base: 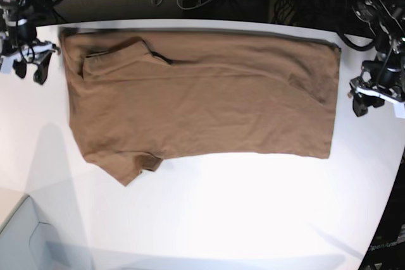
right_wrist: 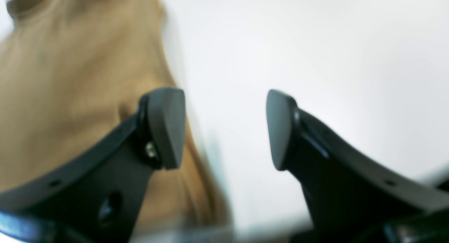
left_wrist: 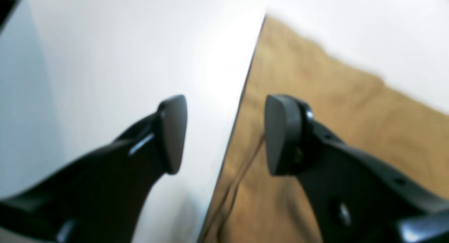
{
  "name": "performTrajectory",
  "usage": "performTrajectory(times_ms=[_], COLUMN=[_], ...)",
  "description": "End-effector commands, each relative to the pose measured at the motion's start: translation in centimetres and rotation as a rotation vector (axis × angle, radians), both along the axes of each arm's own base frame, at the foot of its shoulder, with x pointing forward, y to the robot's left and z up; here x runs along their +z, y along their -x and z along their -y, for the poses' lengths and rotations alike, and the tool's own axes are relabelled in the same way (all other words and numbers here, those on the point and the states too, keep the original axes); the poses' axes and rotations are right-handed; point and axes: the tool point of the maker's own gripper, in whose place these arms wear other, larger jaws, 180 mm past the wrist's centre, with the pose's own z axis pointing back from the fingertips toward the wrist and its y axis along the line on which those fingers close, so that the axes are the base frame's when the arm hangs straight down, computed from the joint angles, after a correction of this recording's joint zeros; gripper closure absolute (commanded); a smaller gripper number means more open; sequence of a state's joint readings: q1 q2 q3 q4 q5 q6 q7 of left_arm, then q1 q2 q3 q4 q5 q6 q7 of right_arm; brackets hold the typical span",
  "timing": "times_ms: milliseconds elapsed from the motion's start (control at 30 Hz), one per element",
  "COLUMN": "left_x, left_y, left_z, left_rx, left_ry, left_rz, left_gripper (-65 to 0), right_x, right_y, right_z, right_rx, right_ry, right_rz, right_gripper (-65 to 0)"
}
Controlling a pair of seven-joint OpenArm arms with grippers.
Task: Layout the t-shirt on the table in an organized manner, then fold the t-shirt properly
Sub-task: 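Open both grippers and move them to the shirt's hem edge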
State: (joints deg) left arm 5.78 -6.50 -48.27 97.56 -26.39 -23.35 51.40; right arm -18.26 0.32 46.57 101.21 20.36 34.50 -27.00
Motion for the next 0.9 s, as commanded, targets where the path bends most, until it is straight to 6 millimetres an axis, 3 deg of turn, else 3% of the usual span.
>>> performTrajectory(times_ms=[0,100,167,233,433,500,667,867], left_x=[1.6,2.2,2.6,2.6,2.9,3.0,3.0,3.7], left_y=[-0.9,-1.7,-2.1,-2.1,-2.0,-2.1,-2.3,-3.1], left_z=[-0.2,-0.1,-0.1,0.0,-0.1,-0.1,-0.1,-0.1], left_rx=[-0.004,-0.01,-0.012,-0.012,-0.015,-0.013,-0.012,-0.01], left_ry=[-0.016,-0.018,-0.018,-0.016,-0.024,-0.027,-0.022,-0.018], left_rz=[0.055,0.075,0.088,0.088,0.097,0.097,0.103,0.124], left_gripper=[-34.2,-34.2,-34.3,-35.8,-51.6,-52.7,-52.7,-52.7], right_x=[2.3,4.3,4.6,3.9,0.6,0.3,-1.2,-3.5], right_y=[-2.0,-6.3,-9.2,-11.7,-18.9,-20.9,-24.0,-24.9], right_z=[-0.1,-2.5,-4.0,-4.4,-3.5,-4.0,-5.8,-6.5], right_rx=[0.047,0.202,0.287,0.332,0.369,0.397,0.434,0.42], right_ry=[0.031,0.072,0.074,0.06,-0.039,-0.053,-0.11,-0.168], right_rz=[0.076,0.127,0.14,0.117,-0.017,-0.045,-0.073,-0.075], right_gripper=[-37.3,-37.3,-39.0,-41.6,-43.4,-43.4,-43.3,-43.2])
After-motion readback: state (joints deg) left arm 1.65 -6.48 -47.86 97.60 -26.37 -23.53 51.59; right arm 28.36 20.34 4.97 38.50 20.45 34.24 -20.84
